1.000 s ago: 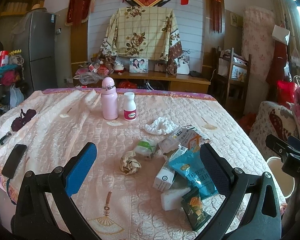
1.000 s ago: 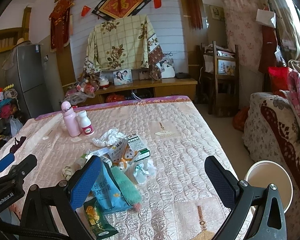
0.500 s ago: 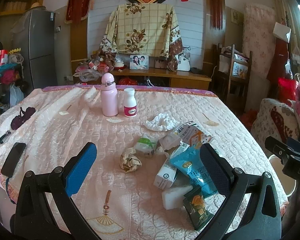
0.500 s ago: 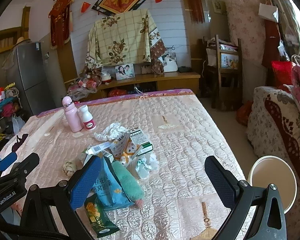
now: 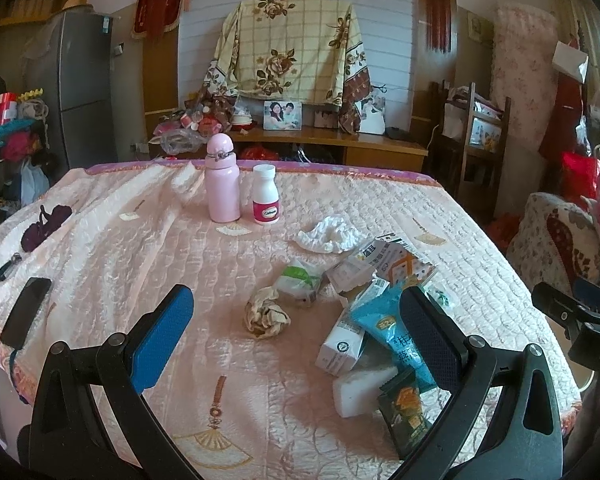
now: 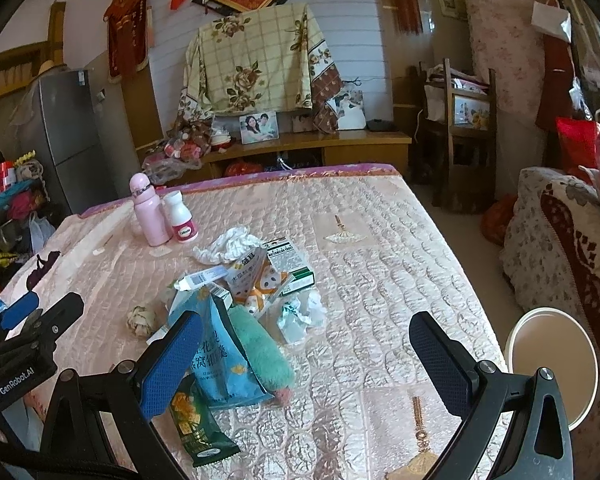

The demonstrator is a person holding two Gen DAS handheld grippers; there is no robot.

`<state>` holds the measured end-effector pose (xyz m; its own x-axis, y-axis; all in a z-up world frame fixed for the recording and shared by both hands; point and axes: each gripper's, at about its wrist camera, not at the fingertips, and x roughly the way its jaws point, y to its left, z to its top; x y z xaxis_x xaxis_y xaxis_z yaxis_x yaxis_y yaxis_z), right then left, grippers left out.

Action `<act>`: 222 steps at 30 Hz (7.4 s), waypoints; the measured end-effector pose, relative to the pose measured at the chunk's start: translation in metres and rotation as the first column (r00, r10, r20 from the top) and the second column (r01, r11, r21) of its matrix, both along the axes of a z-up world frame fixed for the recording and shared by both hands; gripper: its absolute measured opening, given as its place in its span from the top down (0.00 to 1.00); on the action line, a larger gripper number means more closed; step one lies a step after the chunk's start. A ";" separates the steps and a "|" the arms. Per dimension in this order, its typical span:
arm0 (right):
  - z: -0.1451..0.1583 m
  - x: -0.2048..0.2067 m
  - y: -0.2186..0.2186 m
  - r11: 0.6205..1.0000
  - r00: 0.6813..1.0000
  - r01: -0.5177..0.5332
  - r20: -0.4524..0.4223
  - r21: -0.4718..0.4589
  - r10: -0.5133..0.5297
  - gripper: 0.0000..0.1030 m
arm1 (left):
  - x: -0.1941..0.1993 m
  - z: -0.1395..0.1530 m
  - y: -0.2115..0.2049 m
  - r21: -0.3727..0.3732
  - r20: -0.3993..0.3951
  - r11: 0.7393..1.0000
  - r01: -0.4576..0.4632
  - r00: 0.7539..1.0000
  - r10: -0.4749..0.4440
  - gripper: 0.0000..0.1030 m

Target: Collect trash

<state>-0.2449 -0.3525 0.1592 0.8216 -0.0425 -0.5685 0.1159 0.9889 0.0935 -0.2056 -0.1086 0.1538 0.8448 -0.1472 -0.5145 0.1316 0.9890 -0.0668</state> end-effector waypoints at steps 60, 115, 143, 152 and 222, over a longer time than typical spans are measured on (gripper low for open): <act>-0.068 0.087 0.060 0.926 0.888 -0.364 -0.262 0.105 0.379 0.21 | 0.060 -0.061 0.044 0.051 -0.287 0.994 0.096 0.955 -0.077 0.04; -0.020 0.040 -0.049 0.961 0.960 -0.215 -0.142 0.176 0.241 0.56 | 0.060 0.004 -0.076 -0.087 -0.272 0.925 0.369 0.885 -0.379 0.90; -0.053 0.017 -0.098 0.948 0.961 -0.169 -0.170 0.268 0.220 0.55 | 0.054 -0.091 -0.128 0.245 -0.475 0.872 0.423 0.837 -0.272 0.89; -0.049 0.012 -0.108 0.951 0.968 -0.147 -0.157 0.272 0.194 0.55 | 0.062 -0.071 -0.111 0.069 -0.471 0.888 0.454 0.800 -0.372 0.99; -0.046 0.014 -0.112 0.942 0.968 -0.148 -0.151 0.301 0.200 0.52 | 0.076 -0.069 -0.092 0.009 -0.427 0.921 0.390 0.834 -0.349 0.86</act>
<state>-0.2312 -0.4645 0.1132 0.6866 0.2774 -0.6721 -0.0148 0.9295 0.3685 -0.1294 -0.2009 0.0851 0.4463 -0.3412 -0.8273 0.4695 0.8763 -0.1082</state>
